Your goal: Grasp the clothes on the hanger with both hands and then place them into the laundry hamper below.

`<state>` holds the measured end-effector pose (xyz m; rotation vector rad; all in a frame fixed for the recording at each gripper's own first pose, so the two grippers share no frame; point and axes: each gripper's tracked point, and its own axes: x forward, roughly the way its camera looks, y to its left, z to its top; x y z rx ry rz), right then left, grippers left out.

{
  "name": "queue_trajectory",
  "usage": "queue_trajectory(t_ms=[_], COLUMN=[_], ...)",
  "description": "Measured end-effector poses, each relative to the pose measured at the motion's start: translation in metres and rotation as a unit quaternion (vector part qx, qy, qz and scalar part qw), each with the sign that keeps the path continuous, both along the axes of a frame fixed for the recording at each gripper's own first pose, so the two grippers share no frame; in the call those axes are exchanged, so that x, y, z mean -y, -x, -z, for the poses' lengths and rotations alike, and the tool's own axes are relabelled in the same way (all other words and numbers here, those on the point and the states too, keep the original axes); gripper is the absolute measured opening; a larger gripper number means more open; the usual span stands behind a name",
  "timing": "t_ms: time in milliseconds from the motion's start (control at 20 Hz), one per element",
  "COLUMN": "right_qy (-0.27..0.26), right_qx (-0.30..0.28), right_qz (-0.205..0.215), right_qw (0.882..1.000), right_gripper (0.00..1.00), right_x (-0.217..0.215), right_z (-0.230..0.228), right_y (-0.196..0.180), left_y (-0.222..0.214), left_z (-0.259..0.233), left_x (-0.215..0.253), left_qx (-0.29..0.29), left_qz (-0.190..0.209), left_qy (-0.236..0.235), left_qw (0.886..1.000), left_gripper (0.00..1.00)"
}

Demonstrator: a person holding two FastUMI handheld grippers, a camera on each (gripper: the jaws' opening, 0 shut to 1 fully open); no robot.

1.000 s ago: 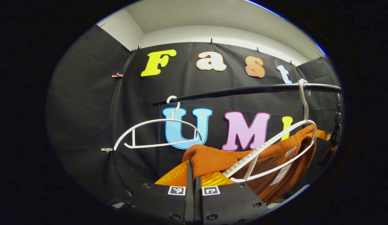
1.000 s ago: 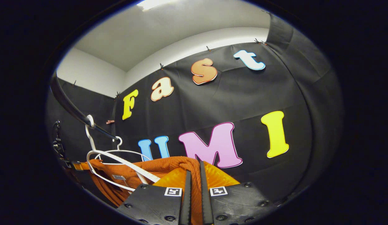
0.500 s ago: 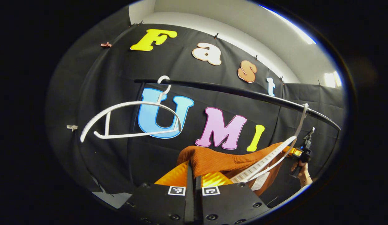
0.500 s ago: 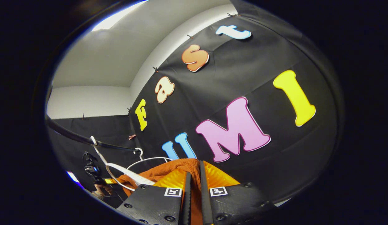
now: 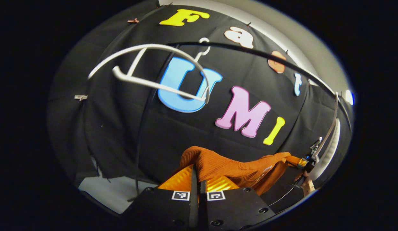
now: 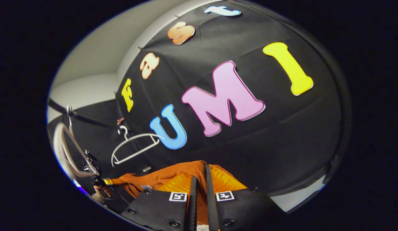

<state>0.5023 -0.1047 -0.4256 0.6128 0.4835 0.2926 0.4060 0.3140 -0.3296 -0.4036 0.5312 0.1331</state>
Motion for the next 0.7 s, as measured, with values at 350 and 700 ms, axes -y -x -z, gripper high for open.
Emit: queue_trajectory(t_ms=[350,700], right_qy=[0.028,0.036], right_qx=[-0.061,-0.063], right_qz=[-0.001,-0.071], right_qw=[0.998,0.995], right_gripper=[0.16,0.16], right_x=[-0.041,-0.11], right_z=[0.032,0.0], right_y=[0.077,0.149], left_y=[0.069,0.103], left_z=[0.028,0.007], left_x=[0.051,0.142], left_qx=[-0.054,-0.062], left_qz=[-0.021,0.045], left_qy=[0.031,0.054], left_qw=[0.998,0.996], left_gripper=[0.05,0.05])
